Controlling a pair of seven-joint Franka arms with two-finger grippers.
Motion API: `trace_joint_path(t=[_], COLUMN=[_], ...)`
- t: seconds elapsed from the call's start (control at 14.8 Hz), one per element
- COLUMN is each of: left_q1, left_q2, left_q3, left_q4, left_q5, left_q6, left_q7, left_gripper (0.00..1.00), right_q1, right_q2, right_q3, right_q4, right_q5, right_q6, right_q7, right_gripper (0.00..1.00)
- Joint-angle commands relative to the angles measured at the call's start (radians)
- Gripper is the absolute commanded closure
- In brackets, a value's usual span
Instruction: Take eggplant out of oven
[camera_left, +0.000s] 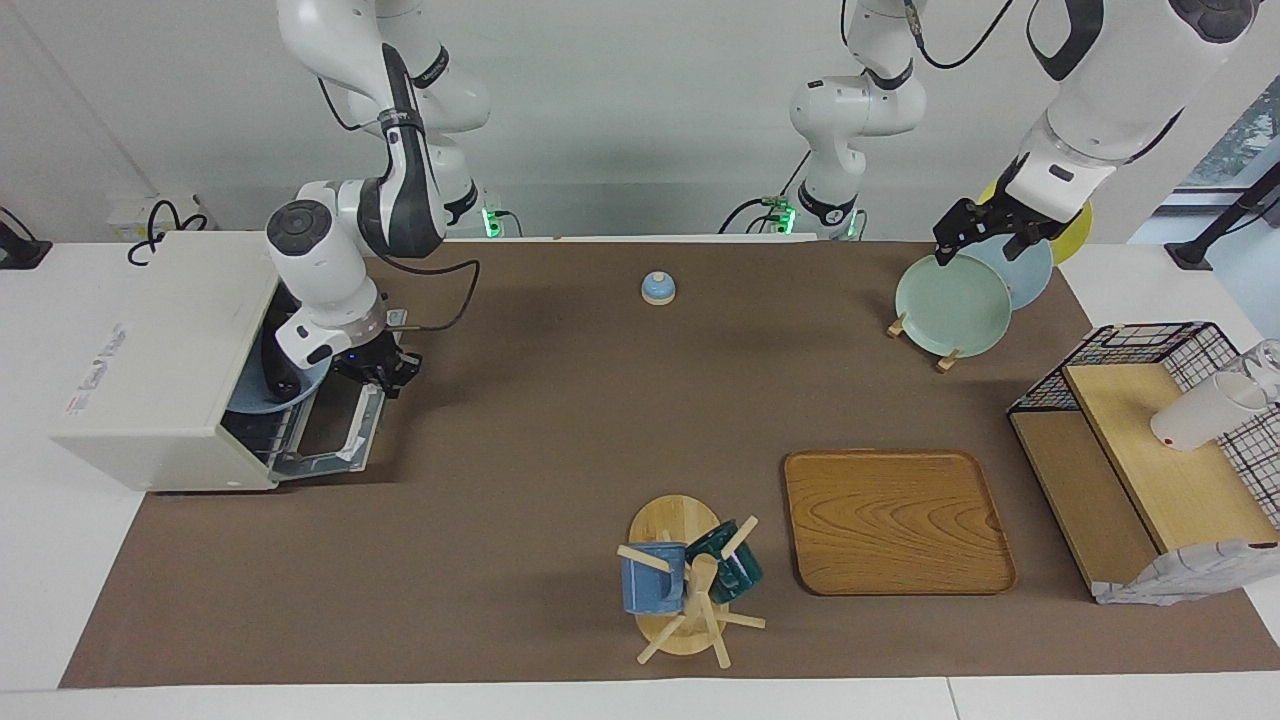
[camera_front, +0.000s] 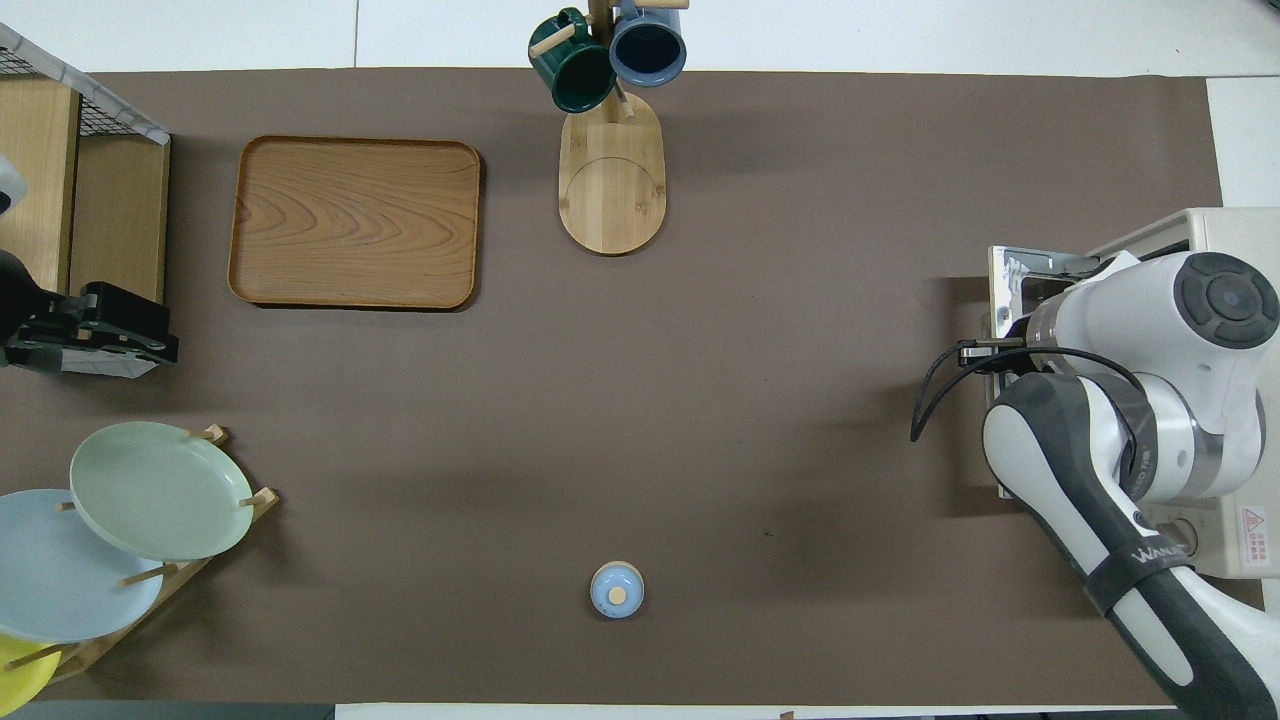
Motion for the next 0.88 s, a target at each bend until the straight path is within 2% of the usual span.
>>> trace_joint_path(t=[0.0,0.47,0.61,0.81], left_q1=[0.005,0.006,0.006,0.006], left_q2=[-0.021,-0.032,-0.035,-0.050], left_q3=[0.002,0.002,0.002,0.003], left_q4=[-0.019,-0.053,-0.061,-0.106], left_q5=[-0.007,-0.009,-0.009,-0.010], left_q6=[0.004,0.099,0.106,0.189], left_q7=[-0.008,-0.005,-0.005,0.002], left_gripper=[0.00,0.00,0.11,0.12], right_q1=[-0.030,-0.028,0.001,0.010], right_q2=[0.036,0.034,0.028,0.028], right_q3=[-0.023,-0.021,-0.021,-0.021], right_q4=[0.001,-0.016,-0.033,-0.032], right_q5=[-0.020,0.015,0.076,0.081], right_q6=[0.064,0.070,0.073,0.070], right_q7=[-0.010,-0.010,-0.008,-0.008], right_gripper=[1.00,1.00,1.00,1.00])
